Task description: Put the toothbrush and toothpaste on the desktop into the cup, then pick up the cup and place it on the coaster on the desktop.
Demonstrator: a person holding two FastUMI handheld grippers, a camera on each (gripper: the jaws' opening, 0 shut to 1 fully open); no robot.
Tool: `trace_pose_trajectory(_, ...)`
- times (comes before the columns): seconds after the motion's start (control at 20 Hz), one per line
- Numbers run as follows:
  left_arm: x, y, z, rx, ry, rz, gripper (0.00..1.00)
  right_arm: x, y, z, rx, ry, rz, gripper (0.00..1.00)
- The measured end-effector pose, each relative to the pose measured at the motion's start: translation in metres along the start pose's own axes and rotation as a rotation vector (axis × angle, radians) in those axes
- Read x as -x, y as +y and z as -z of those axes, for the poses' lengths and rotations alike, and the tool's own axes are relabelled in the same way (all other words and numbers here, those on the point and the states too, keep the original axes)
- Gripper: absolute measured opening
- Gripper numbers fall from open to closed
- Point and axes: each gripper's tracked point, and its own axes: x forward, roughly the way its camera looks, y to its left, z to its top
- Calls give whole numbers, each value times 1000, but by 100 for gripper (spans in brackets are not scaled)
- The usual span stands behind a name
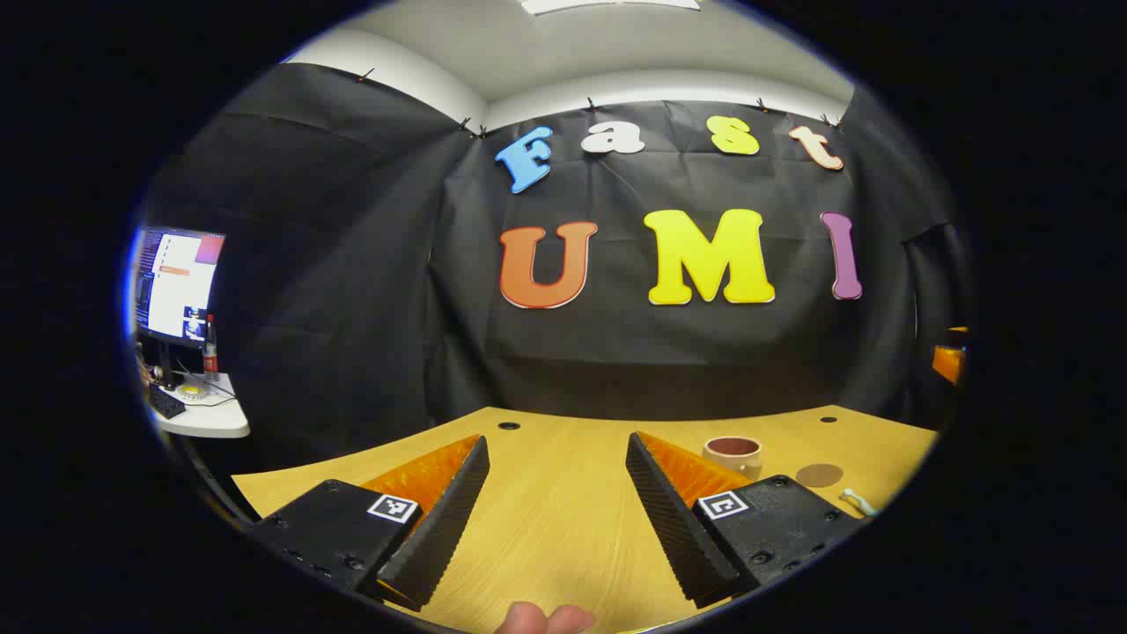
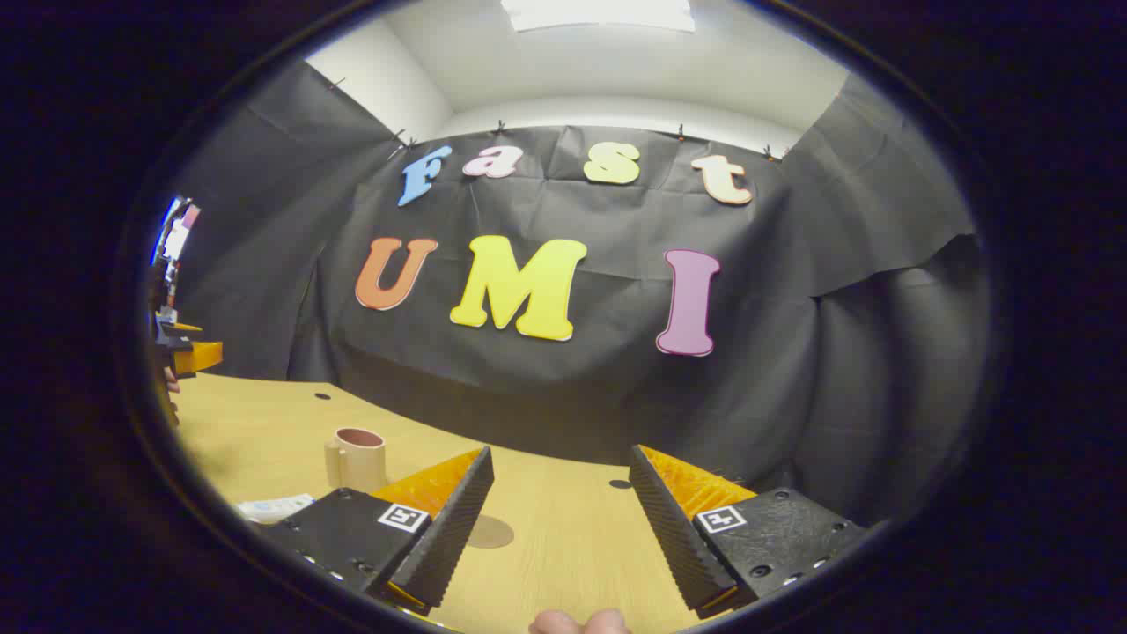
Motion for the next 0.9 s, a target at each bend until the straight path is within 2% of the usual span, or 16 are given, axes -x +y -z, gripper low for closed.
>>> trace_pose_trajectory(0.05, 0, 6, 2, 3, 4, -5, 99, 2, 8, -8, 3, -13, -11, 96)
trace_pose_trajectory(0.15, -5, 13, -2, 15, -18, -1, 99, 0, 19, -21, 19, -53, -11, 94)
trace_pose_trajectory(0.3, -30, 7, 2, 27, 0, 31, 99, -5, 33, 1, -8, 7, -23, 94)
trace_pose_trajectory(0.4, -33, 7, 3, 42, 42, 26, 99, -8, 31, -2, -11, 17, -24, 96)
trace_pose_trajectory(0.5, -25, 2, -9, 49, 10, 30, 99, -11, 29, -10, -24, -4, -38, 94)
trace_pose_trajectory(0.6, -19, -6, -15, 56, -21, 25, 98, -10, 31, -4, -35, 15, -55, 96)
trace_pose_trajectory(0.9, -1, -53, -24, -16, 21, 103, 97, 18, 10, 29, -80, 116, -3, 94)
